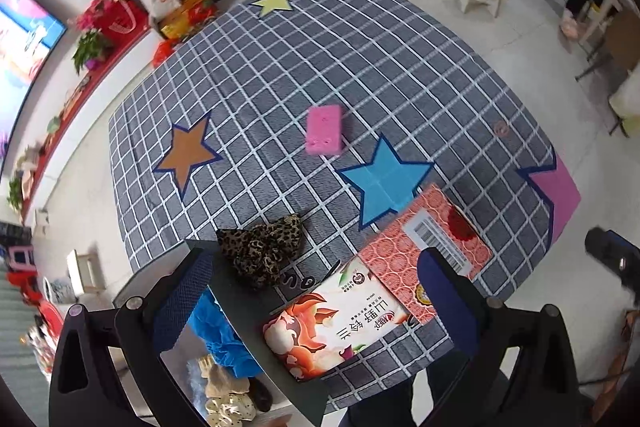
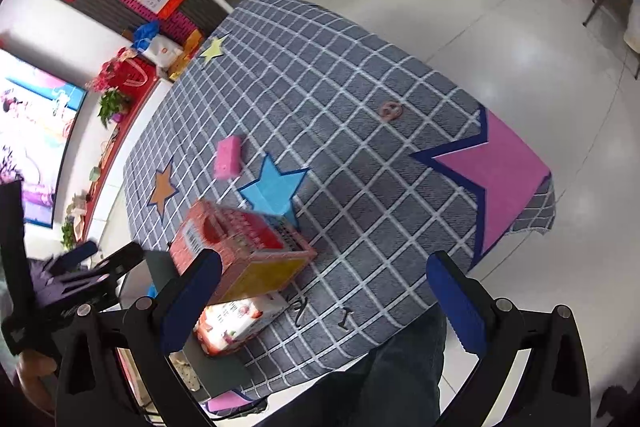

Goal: Organize soft objects
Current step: 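Move both open grippers back toward the items left on the table, then grasp the pink foam block with the right gripper while the left grasps the leopard-print cloth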

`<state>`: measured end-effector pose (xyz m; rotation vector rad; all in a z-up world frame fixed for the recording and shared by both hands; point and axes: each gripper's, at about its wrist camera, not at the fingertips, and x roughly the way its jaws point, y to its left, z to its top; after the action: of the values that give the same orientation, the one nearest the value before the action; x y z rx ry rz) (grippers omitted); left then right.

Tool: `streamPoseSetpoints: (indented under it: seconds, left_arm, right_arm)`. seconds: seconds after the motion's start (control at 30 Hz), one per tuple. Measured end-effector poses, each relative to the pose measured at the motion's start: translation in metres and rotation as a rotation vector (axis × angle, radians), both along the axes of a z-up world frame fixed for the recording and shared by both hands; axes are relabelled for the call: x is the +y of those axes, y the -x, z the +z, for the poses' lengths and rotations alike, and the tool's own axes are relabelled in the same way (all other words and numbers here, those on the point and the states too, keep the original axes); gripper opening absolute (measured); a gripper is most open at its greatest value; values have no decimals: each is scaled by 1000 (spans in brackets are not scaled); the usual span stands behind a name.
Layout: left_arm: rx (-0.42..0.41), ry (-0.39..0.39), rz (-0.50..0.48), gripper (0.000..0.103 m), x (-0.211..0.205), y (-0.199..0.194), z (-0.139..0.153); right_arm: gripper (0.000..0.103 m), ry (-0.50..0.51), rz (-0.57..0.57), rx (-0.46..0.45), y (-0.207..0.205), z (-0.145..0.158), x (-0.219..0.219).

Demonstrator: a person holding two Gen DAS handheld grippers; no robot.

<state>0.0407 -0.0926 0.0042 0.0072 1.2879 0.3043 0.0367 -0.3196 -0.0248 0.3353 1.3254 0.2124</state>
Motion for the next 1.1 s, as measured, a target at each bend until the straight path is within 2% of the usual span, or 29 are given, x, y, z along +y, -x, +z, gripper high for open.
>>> streamPoseSetpoints:
  seconds: [0.13,0.27,0.4,0.53,0.67,0.8,0.93,1.0,1.1]
  left_arm:
    - [-22,8,74,103,22,12,-1]
    - [-36,12,145,103,44,23,-7]
    - [-46,8,182,103,59,26,-12]
    - [-22,24,206,103,78,19,-25]
    - [3,-4,198,103,95,17,-36]
    - [-26,29,278,103,122,29,-31]
    - [-44,61,443,103,151,55,-28]
    - [-42,59,491,103,154,66,-28]
    - [-21,45,507,103,147,76,-32]
  right_arm:
    - [103,30,-14,48,-21,-6,-15]
    - [103,109,64,82,-47,-11,-6]
    - [103,168,182,111,-75,-17,25]
    - [103,208,311,130,-98,-27,65]
    - [103,246,447,129,-119,-41,105]
    - [103,304,655,90,-132,-55,157]
    - [103,340,917,63,-132,-67,222]
    - [103,368,1055,48,-128,-76,257]
    - [103,489,1196,-46,-120,-95,296]
